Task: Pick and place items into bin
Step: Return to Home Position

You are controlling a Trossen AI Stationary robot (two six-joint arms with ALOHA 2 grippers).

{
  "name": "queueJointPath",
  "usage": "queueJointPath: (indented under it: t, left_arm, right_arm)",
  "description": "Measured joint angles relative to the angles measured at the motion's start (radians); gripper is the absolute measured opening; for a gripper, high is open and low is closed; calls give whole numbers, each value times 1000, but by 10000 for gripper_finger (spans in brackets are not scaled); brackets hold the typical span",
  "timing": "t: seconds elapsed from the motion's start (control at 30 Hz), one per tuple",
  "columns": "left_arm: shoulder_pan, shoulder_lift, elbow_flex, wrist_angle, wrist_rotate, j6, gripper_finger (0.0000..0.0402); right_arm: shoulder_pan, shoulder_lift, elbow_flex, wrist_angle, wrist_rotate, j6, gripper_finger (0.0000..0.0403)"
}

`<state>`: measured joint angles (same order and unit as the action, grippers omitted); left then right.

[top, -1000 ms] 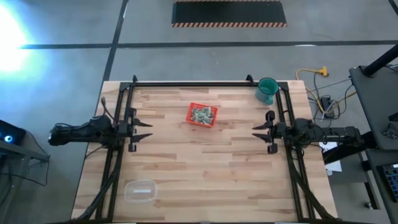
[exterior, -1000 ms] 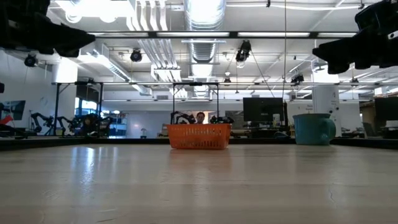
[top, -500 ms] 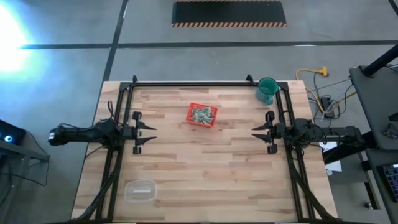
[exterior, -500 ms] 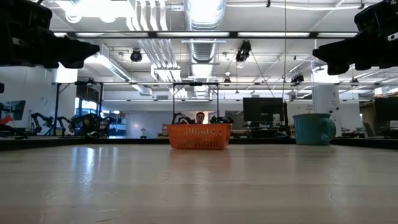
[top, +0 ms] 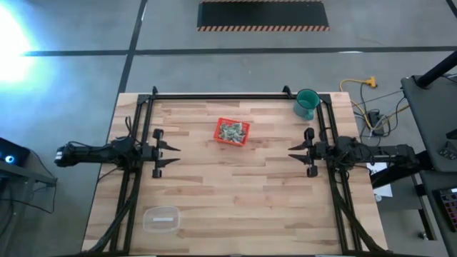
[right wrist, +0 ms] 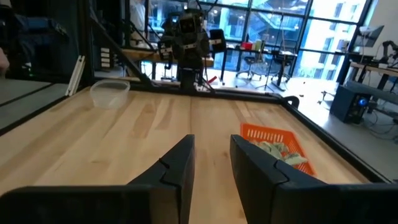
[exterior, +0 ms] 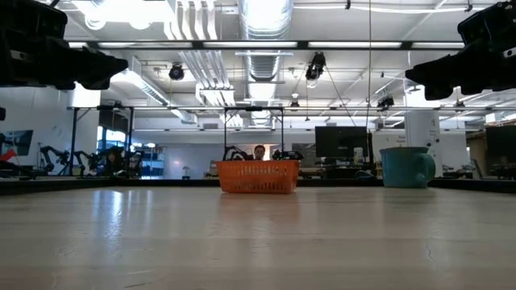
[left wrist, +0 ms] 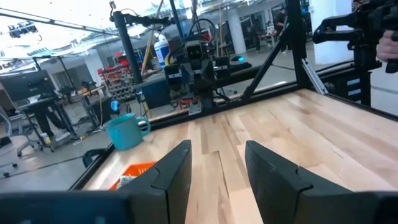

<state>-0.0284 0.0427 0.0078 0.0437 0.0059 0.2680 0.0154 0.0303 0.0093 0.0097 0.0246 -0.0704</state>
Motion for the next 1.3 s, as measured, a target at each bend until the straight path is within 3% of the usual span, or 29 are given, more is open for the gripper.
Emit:
queueJointPath:
  t: [0.43, 0.53, 0.63, 1.1, 1.3]
  left_arm:
    - [0, 22, -1, 0, -4, 0, 135]
    - [0, 17, 1, 0, -5, 0, 135]
    - [0, 14, 3, 2, -5, -1, 135]
    - [0, 14, 3, 1, -11, -1, 135]
    - [0, 16, 3, 4, -11, -1, 135]
  right_arm:
    - [0, 106, 0, 14, 1, 18, 83]
    - [1, 107, 0, 145, -11, -12, 87]
    - [2, 101, 2, 236, -96, -67, 91]
    - [2, -30, 2, 167, -138, -82, 77]
    - [2, -29, 12, 108, -59, -29, 83]
